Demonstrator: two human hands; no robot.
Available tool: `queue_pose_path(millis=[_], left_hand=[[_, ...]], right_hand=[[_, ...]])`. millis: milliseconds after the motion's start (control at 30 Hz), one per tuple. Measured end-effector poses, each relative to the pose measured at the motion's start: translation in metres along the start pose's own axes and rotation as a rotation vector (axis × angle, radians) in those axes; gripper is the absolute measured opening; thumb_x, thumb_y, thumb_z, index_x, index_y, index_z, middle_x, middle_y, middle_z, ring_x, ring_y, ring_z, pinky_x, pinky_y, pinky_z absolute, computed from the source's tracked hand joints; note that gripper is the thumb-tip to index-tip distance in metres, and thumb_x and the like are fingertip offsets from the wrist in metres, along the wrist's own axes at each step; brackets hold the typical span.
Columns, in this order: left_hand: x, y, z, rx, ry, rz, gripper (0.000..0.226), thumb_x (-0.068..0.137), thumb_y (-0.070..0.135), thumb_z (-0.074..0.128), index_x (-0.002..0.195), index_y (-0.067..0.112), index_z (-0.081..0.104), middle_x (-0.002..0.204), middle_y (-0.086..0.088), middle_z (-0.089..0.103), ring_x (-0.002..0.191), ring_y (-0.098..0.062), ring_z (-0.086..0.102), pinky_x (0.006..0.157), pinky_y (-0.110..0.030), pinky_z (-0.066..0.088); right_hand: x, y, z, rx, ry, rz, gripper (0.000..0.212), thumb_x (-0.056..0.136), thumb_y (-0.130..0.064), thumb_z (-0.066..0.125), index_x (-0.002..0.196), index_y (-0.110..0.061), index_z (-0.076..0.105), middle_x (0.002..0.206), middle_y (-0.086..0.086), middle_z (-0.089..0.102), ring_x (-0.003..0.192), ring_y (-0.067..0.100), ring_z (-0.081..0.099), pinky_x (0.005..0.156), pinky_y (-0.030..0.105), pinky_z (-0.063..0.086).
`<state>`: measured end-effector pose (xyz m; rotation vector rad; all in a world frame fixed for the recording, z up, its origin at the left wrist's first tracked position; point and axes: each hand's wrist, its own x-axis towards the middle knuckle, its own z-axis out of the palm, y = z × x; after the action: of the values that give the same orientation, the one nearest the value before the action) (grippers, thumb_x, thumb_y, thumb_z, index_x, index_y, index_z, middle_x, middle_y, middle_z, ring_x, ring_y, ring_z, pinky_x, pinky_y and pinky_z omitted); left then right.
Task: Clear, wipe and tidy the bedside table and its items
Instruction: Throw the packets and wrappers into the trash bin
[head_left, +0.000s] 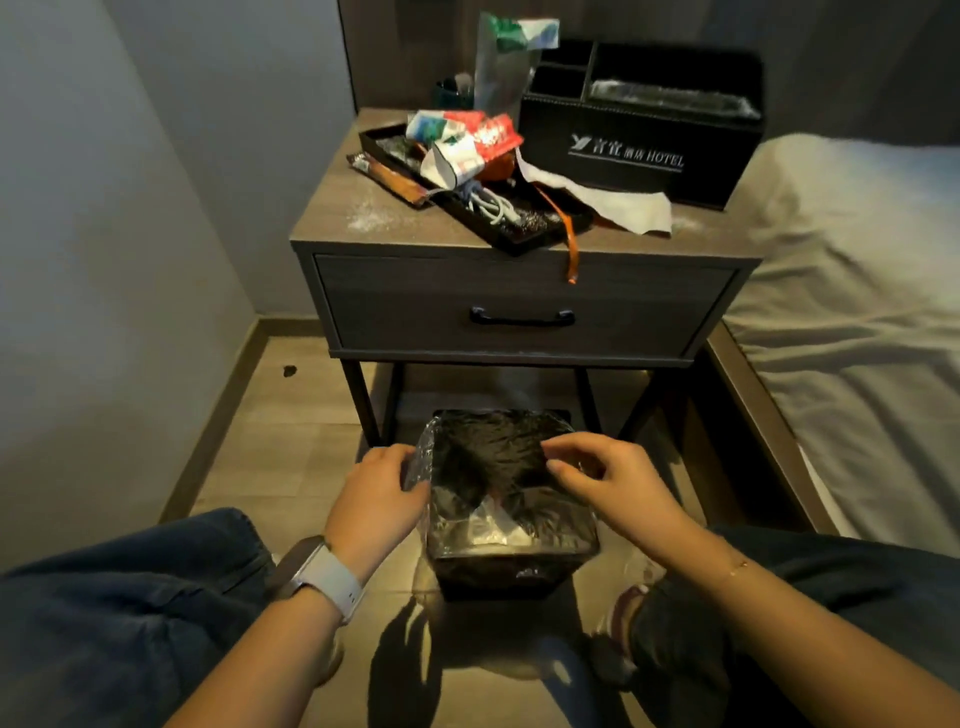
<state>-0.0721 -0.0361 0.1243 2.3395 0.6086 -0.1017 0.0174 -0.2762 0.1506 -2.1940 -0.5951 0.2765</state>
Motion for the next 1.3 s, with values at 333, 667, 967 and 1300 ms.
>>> queue_pose_path(millis=[333,667,967,1300], left_hand=[[0.031,0.113,-0.121,-0.372,0.117,0.396,0.021,0.090,0.015,0.062,0.107,0.028,0.065,0.104,0.014,0.068,0.095,0.006,0.062,0.078,-0.011,0.048],[0.135,0.156,-0.140,-0.288,0.341,0.558,0.024,0.090,0.017,0.062,0.112,0.029,0.059,0.116,0.011,0.051,0.105,-0.004,0.053,0.068,-0.010,0.048],[0.204,0.181,-0.131,0.211,0.433,0.565,0.049,0.086,0.047,0.062,0.131,0.034,0.047,0.138,0.010,0.048,0.129,-0.015,0.041,0.102,-0.038,0.036],[0.209,0.188,-0.140,-0.042,0.666,0.593,0.022,0.089,0.018,0.062,0.110,0.017,0.070,0.106,0.001,0.067,0.098,-0.015,0.058,0.084,-0.030,0.048]], right_hand=[[0.049,-0.086,-0.100,0.185,0.171,-0.156,0.024,0.087,-0.015,0.067,0.103,-0.033,0.068,0.098,-0.018,0.069,0.092,-0.010,0.062,0.074,0.005,0.047],[0.162,-0.081,-0.126,-0.007,0.400,-0.195,0.023,0.088,-0.019,0.064,0.109,-0.029,0.065,0.107,-0.018,0.061,0.094,0.000,0.058,0.065,0.011,0.048],[0.211,-0.050,-0.132,-0.505,0.266,-0.119,0.042,0.085,-0.029,0.062,0.126,-0.035,0.056,0.129,-0.016,0.051,0.121,0.005,0.042,0.098,0.026,0.039],[0.211,-0.045,-0.139,-0.274,0.612,-0.275,0.020,0.089,-0.018,0.063,0.108,-0.022,0.069,0.098,-0.015,0.061,0.096,0.001,0.055,0.084,0.020,0.046]])
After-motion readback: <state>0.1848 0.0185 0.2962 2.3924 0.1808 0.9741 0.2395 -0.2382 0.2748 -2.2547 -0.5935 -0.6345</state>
